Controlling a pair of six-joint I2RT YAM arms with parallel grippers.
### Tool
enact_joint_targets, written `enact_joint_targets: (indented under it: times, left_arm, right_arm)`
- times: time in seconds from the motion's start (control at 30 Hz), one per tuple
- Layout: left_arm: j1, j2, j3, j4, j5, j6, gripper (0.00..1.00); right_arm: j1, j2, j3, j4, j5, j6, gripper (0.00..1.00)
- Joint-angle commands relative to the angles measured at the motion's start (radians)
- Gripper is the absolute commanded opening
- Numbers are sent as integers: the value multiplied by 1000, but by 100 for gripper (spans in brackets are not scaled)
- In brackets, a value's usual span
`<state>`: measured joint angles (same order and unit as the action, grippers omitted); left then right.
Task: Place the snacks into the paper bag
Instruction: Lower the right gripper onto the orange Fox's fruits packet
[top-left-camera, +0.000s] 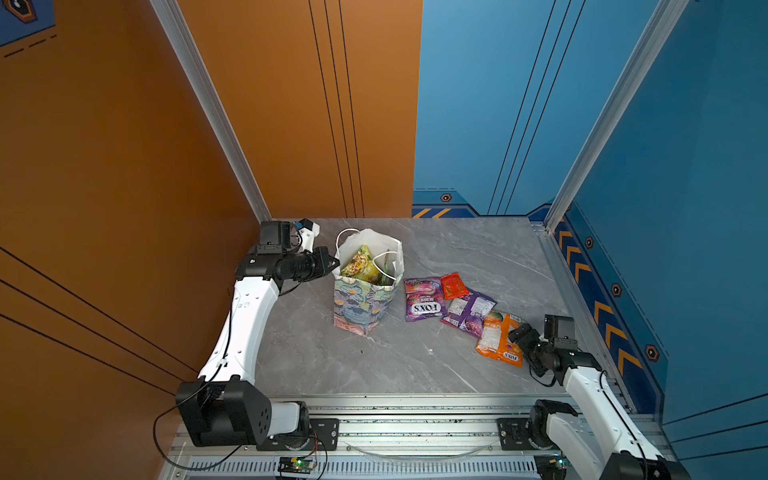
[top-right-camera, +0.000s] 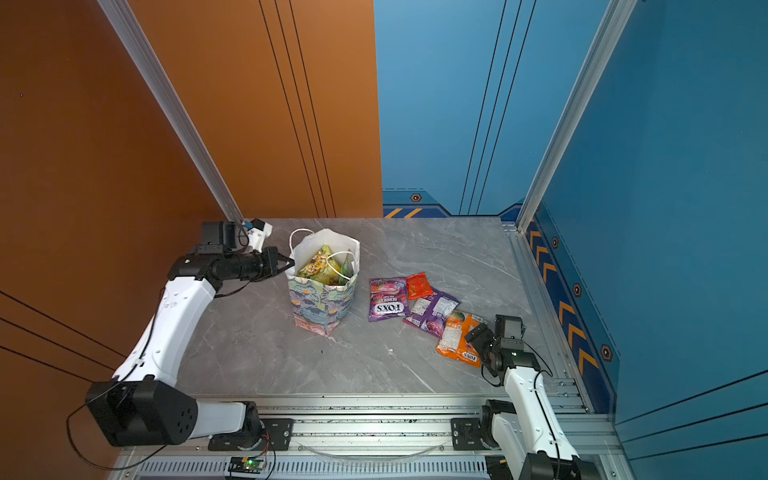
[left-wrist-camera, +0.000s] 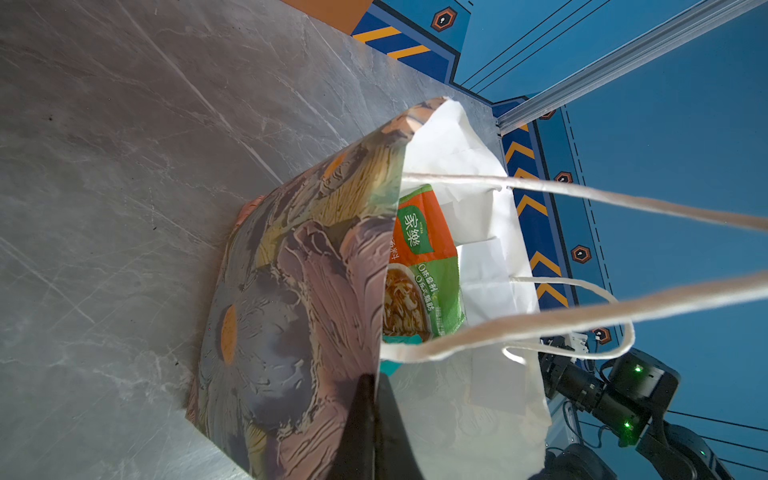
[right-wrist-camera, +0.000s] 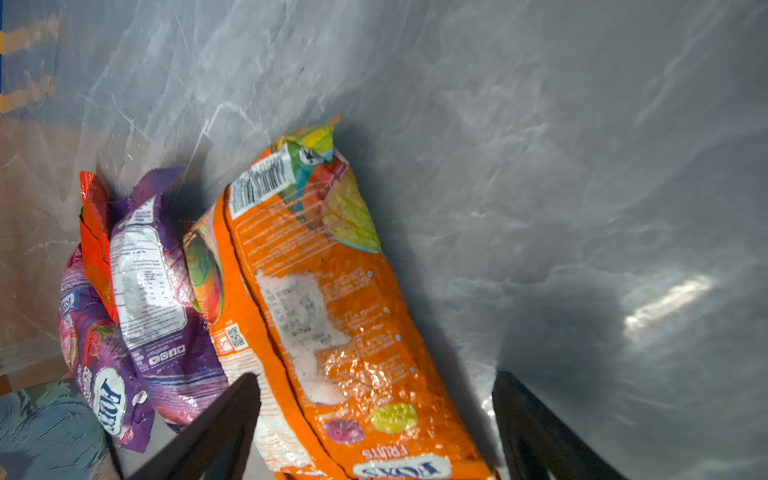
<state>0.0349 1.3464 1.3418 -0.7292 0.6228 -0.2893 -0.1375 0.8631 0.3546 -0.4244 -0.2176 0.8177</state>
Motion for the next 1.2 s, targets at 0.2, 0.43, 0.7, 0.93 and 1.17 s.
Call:
enact_joint_targets:
  times: [0.2, 0.43, 0.7, 0.93, 1.17]
  left_arm:
    - [6, -14, -5, 9, 23, -8, 0]
    - [6, -16, -7, 15, 28, -12, 0]
    - [7, -18, -8, 13, 26, -11, 0]
    - [8, -13, -9, 12, 28, -10, 0]
    - [8, -15, -8, 14, 26, -10, 0]
  right_arm:
    - [-5, 72, -31, 198, -167, 18, 83]
    - [27, 121, -8, 272, -259, 10, 68]
    - [-4, 100, 2, 171, -156, -17, 64]
    - [-37, 152, -5, 187, -167, -42, 58]
    - [-36, 253, -6, 282, -197, -28, 49]
